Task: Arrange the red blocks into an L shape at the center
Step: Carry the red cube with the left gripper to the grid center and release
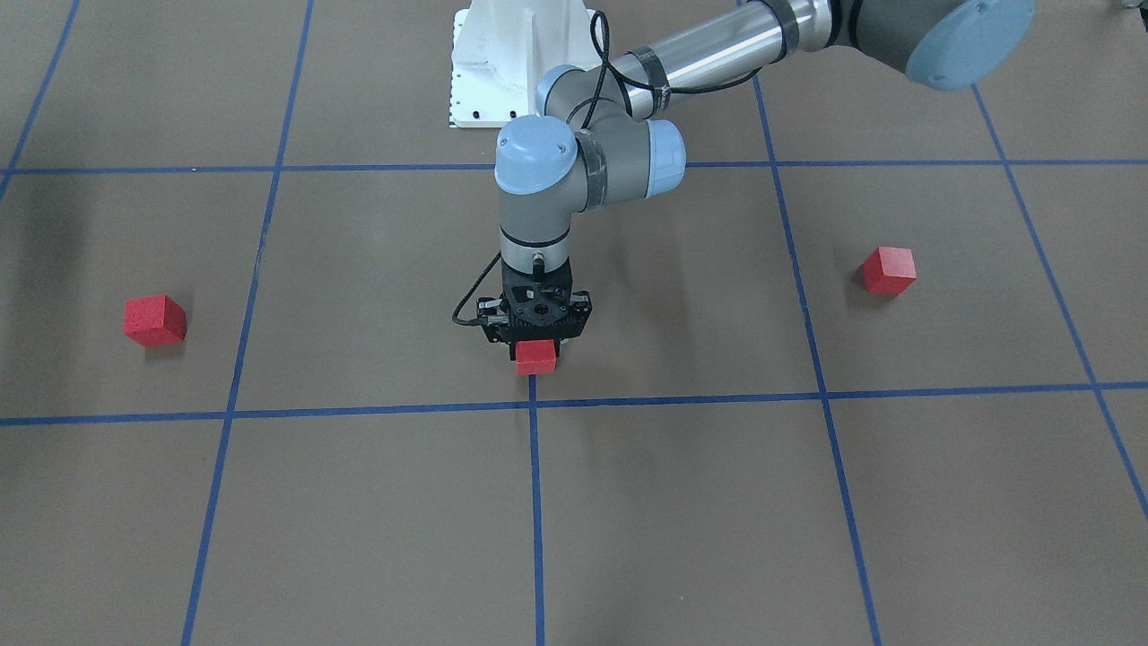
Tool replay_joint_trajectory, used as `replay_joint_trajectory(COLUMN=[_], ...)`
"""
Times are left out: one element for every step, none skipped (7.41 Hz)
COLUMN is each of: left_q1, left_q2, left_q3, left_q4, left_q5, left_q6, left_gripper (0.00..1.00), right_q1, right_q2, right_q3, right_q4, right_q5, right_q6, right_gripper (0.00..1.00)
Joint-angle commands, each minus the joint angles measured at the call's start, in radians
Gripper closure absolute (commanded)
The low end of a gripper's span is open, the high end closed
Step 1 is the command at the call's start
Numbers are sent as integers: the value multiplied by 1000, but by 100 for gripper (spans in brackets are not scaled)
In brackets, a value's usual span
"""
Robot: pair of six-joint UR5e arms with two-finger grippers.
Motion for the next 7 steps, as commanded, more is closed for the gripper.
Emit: replay_joint_trajectory(left_q1=[3,1,-16,-57,-95,-153,-206], left_q2=[3,1,1,7,26,61,137], left_q3=[0,-6,-50,-122,-203,-301,-413], left_q4=[1,1,5,28,129,230,269], left_q5=[1,3,1,-11,-26,-84,-121], left_q6=[4,4,5,8,45,113,167], left_gripper=[0,0,0,0,0,0,0], right_q1=[0,0,-8,-46,-148,-228,-292], right_q2=[2,2,3,11,26,43,37], right_q3=[9,17,31,80,148,175,166], right_q4=[2,2,2,1,5,42,91], right_q5=[-3,1,0,10,-2,-51,-57], right_q6=[-2,0,0,32,198,287,396], right_gripper=[1,1,1,1,1,1,1])
